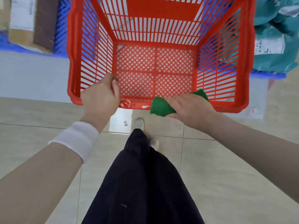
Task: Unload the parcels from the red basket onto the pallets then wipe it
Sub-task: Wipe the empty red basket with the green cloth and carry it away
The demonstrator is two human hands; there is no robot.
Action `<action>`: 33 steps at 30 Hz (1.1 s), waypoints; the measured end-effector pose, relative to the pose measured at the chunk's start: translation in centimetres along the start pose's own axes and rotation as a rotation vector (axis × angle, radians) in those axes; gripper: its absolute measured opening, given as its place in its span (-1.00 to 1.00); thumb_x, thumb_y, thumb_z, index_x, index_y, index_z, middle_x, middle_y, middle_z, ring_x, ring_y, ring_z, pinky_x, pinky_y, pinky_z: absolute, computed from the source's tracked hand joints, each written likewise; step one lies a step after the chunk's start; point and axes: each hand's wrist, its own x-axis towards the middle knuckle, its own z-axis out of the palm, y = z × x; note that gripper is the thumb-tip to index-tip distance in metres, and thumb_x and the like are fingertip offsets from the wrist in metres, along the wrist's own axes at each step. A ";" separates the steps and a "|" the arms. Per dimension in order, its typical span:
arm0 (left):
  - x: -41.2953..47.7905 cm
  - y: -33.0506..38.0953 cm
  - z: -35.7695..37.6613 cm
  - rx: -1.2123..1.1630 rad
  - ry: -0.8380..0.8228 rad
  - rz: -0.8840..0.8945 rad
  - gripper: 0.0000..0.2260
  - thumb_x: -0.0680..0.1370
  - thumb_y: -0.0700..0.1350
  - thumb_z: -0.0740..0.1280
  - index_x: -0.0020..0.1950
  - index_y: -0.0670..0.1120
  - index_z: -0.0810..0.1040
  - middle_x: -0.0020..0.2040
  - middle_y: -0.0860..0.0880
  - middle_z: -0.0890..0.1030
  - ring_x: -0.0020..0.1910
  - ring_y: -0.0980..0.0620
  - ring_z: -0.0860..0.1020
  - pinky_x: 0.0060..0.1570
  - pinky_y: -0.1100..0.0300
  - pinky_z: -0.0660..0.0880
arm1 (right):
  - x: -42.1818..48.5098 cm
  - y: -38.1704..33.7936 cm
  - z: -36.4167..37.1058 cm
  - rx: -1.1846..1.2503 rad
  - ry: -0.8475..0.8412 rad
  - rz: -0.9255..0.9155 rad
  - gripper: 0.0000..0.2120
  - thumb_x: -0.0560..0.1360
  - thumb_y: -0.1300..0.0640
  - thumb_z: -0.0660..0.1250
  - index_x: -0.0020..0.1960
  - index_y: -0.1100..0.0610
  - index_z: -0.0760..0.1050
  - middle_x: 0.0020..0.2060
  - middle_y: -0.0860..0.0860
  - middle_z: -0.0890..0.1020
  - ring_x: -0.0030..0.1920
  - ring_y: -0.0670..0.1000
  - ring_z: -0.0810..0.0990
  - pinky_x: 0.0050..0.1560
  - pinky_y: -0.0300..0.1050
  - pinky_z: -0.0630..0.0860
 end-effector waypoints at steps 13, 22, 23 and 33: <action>-0.2 -0.2 -0.1 -0.024 -0.003 0.044 -0.71 0.52 -0.02 0.02 -0.01 -0.08 0.49 -0.24 -0.20 0.63 -0.23 -0.26 0.58 -0.32 0.11 0.22 | 0.3 -1.1 -1.2 0.465 0.156 0.564 -0.70 0.58 0.06 0.16 0.01 0.30 0.50 -0.41 0.19 0.52 -0.35 0.22 0.51 -0.32 -0.10 0.18; -0.1 -0.5 0.2 -0.034 0.005 0.076 -0.74 0.54 -0.03 0.06 0.01 -0.10 0.49 -0.25 -0.17 0.63 -0.25 -0.23 0.57 -0.37 0.12 0.17 | 3.1 -6.0 -0.1 0.181 0.115 0.226 -0.49 0.53 -0.06 0.10 0.37 0.20 0.35 0.22 0.20 0.52 0.22 0.16 0.49 0.20 0.05 0.40; -0.1 -0.6 0.2 -0.037 0.010 0.079 -0.74 0.54 -0.03 0.06 0.03 -0.09 0.49 -0.25 -0.16 0.63 -0.25 -0.22 0.57 -0.37 0.12 0.17 | 3.6 -6.2 0.4 0.070 0.102 0.208 -0.51 0.53 -0.06 0.12 0.35 0.20 0.38 0.11 0.17 0.59 0.08 0.14 0.58 0.05 0.01 0.48; 0.0 -0.6 0.4 -0.017 0.055 0.084 -0.72 0.54 -0.02 0.04 0.04 -0.08 0.50 -0.23 -0.13 0.63 -0.26 -0.20 0.57 -0.38 0.13 0.15 | 6.5 -7.1 0.5 0.111 0.265 0.505 -0.66 0.58 0.11 0.07 -0.20 0.24 0.52 -0.32 0.14 0.59 -0.31 0.18 0.55 -0.37 -0.08 0.31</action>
